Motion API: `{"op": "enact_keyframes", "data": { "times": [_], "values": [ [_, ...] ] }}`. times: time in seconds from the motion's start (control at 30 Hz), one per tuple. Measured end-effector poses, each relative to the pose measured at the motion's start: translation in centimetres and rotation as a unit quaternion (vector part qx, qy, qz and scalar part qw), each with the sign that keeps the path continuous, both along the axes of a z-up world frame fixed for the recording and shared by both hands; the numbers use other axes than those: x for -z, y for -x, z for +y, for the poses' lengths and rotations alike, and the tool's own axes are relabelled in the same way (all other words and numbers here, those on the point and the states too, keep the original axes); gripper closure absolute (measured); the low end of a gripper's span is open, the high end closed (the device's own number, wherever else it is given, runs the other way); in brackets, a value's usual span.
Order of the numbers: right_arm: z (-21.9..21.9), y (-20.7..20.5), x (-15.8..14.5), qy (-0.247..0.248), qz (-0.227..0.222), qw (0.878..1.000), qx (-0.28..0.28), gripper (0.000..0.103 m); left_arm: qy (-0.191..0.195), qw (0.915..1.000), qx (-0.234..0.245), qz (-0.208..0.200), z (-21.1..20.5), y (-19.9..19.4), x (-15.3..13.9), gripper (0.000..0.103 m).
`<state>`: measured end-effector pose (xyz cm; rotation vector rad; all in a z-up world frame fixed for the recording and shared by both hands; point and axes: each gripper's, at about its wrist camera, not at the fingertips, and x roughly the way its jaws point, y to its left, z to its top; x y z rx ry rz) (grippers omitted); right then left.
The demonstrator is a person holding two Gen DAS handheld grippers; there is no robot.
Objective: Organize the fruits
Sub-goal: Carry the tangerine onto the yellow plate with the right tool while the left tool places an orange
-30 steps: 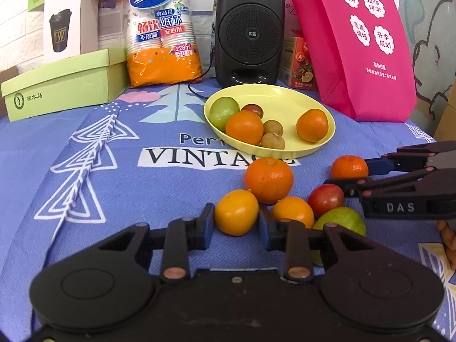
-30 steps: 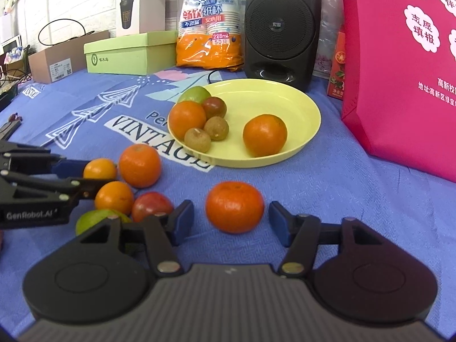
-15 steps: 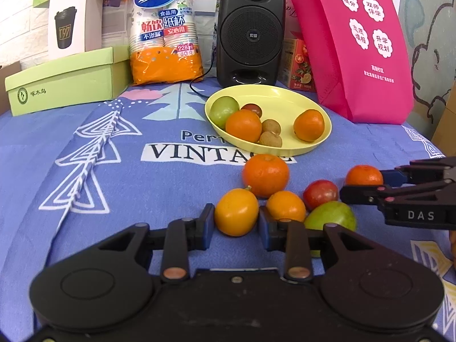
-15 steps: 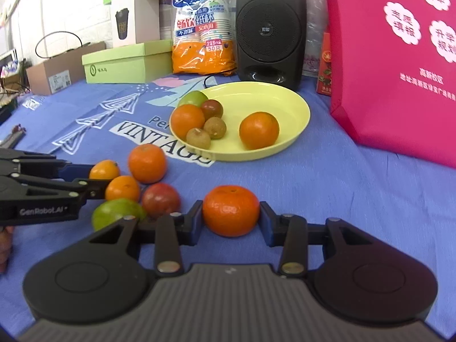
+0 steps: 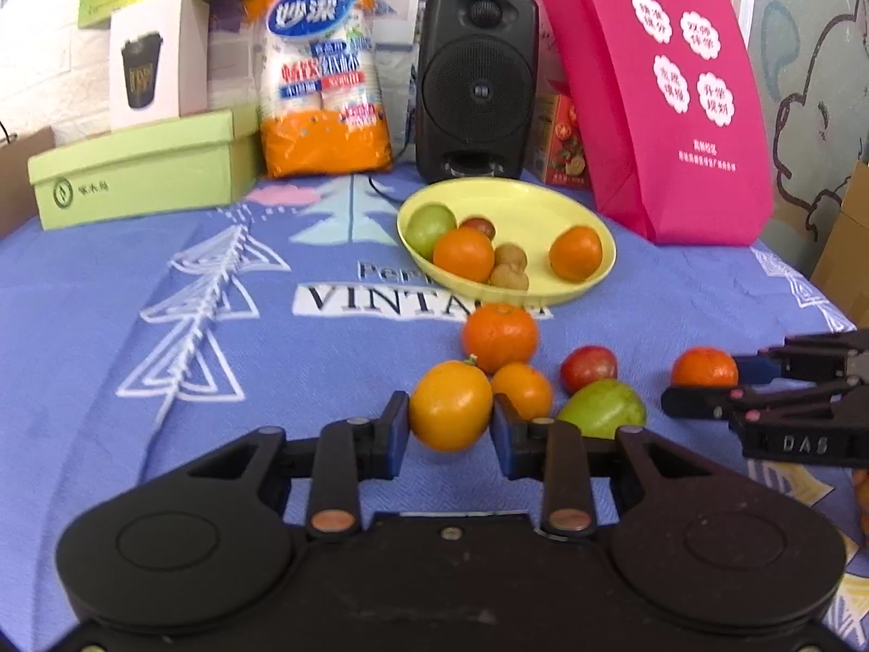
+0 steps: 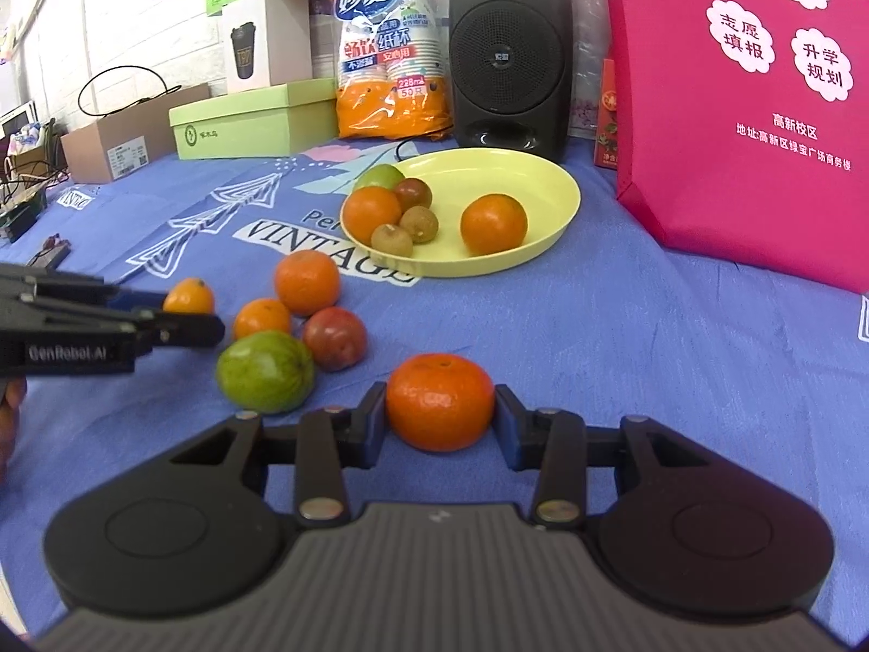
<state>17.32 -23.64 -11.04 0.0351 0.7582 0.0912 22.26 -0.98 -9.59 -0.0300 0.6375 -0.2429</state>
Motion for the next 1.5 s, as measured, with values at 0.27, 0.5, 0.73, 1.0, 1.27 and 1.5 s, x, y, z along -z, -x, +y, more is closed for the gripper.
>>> {"op": "enact_keyframes", "data": {
  "times": [0.27,0.5,0.73,1.0,1.27,1.5],
  "values": [
    [0.2,0.1,-1.3,0.001,-0.015,1.000,-0.008,0.064,0.005,0.9997,0.015,-0.021,-0.2,-0.2,-2.7,0.072],
    [-0.4,-3.1,-2.9,0.019,-0.038,0.999,-0.018,0.064,0.004,0.9992,0.030,-0.025,-1.7,-4.7,-3.6,0.072],
    [-2.1,-9.2,-3.8,0.031,-0.050,0.998,-0.015,0.064,0.000,0.9990,0.038,-0.022,-3.9,-12.2,-4.2,0.072],
    [-3.4,-15.3,-3.0,0.019,-0.040,0.999,-0.007,0.064,-0.013,0.9995,0.027,0.008,-5.8,-19.5,-2.6,0.072],
    [-3.5,-17.4,-1.0,0.013,-0.021,1.000,0.002,0.064,-0.018,0.9992,0.015,0.031,-6.0,-23.1,-0.4,0.071],
    [-3.7,-17.4,-0.5,0.018,-0.015,1.000,0.007,0.062,-0.014,0.9996,0.013,0.021,-5.3,-22.6,-1.0,0.058]
  ]
}}
